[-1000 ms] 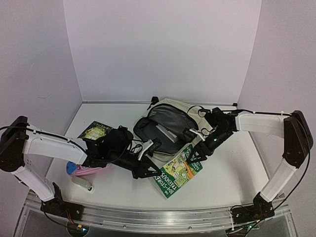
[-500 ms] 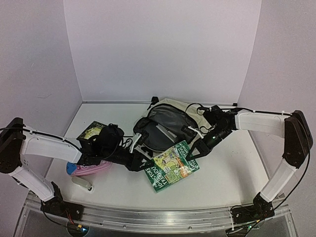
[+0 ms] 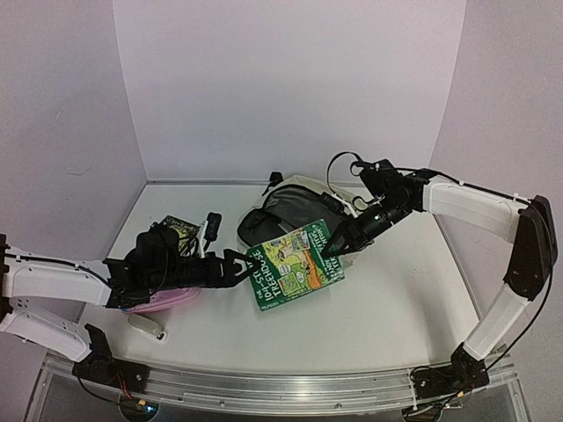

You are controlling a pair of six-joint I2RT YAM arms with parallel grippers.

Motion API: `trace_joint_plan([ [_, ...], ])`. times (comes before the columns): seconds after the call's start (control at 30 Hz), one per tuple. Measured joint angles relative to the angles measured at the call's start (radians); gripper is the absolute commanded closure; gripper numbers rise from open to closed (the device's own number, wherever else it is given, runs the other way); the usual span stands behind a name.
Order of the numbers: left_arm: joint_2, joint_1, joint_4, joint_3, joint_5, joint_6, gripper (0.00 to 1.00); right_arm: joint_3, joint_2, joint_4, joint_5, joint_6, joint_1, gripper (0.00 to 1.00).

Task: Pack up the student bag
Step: Pick up the book from the center of the board.

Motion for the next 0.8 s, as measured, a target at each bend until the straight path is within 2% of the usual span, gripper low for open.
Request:
trace_joint_plan([
  [0.13, -0.015, 0.0, 0.095, -0.117, -0.016, -0.13, 0.0, 0.047, 0.0, -0.004, -0.001, 0.027, 0.0, 1.0],
  [0.27, 0.032, 0.0, 0.229, -0.203, -0.015, -0.272, 0.0, 0.097, 0.0, -0.003, -0.001, 0.046, 0.0, 1.0],
  [0.53, 0.239, -0.026, 0.504, -0.184, -0.004, -0.392, 0.02, 0.134, -0.001, 0.018, -0.032, 0.097, 0.001, 1.0],
  [0.7, 0.355, -0.026, 0.723, -0.163, 0.016, -0.423, 0.09, 0.123, -0.014, 0.02, -0.048, 0.102, 0.012, 1.0],
  [0.8, 0.413, -0.026, 0.8, -0.123, 0.039, -0.429, 0.15, 0.097, -0.034, 0.021, -0.065, 0.105, 0.016, 1.0],
])
